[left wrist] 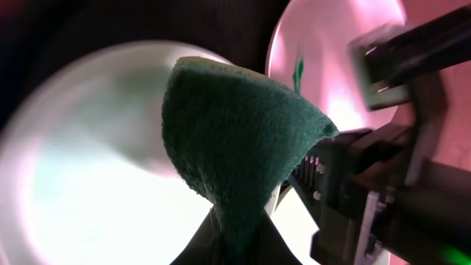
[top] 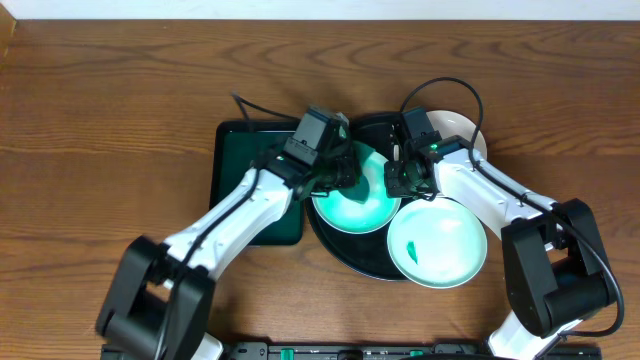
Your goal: Clean dirty plates on tray and stack at the side
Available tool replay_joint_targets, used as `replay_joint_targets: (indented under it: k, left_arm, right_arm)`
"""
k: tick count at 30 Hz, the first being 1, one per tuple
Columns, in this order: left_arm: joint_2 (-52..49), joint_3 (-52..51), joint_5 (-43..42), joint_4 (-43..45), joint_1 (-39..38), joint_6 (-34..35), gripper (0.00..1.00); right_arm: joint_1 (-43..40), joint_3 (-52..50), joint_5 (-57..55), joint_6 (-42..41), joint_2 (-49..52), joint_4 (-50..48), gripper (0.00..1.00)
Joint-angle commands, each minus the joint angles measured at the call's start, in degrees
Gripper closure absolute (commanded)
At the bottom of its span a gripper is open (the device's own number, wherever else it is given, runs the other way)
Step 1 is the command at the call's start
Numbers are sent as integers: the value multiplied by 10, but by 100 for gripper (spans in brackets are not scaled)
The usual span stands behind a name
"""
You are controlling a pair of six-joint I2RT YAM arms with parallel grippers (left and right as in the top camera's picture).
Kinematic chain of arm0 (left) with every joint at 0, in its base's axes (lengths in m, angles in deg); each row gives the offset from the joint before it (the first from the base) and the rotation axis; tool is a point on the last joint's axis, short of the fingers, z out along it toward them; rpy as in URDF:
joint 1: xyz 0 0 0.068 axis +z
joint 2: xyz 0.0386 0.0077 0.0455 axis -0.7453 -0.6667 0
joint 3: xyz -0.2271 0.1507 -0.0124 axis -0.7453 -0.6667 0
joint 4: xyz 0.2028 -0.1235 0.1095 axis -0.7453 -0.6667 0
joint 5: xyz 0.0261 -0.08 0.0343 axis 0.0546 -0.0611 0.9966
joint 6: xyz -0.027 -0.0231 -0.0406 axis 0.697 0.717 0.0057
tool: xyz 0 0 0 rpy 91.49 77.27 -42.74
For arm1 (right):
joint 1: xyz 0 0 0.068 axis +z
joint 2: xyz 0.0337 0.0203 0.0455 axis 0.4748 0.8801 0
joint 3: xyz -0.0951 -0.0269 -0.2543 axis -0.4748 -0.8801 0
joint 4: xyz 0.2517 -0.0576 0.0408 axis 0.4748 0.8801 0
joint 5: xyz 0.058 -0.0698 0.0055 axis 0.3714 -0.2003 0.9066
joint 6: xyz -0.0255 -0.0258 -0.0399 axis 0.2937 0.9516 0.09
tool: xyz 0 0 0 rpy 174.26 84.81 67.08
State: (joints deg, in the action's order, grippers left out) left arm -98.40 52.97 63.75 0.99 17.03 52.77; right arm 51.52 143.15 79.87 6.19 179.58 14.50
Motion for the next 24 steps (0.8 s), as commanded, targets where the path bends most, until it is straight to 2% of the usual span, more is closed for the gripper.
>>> replay_joint_targets:
  k: [1,5,24]
  left_arm:
    - [10,8,74,-26,0,-13,93]
    - [-3,3,157,-76,-3,-21,93]
    - [-119,-5,158,-59,-44,-21,93]
  right_arm:
    - [9,-3,14,8,-6,-1,99]
    - [9,-3,14,8,-6,-1,99]
    - [9,-3,24,8,-6,-2,99]
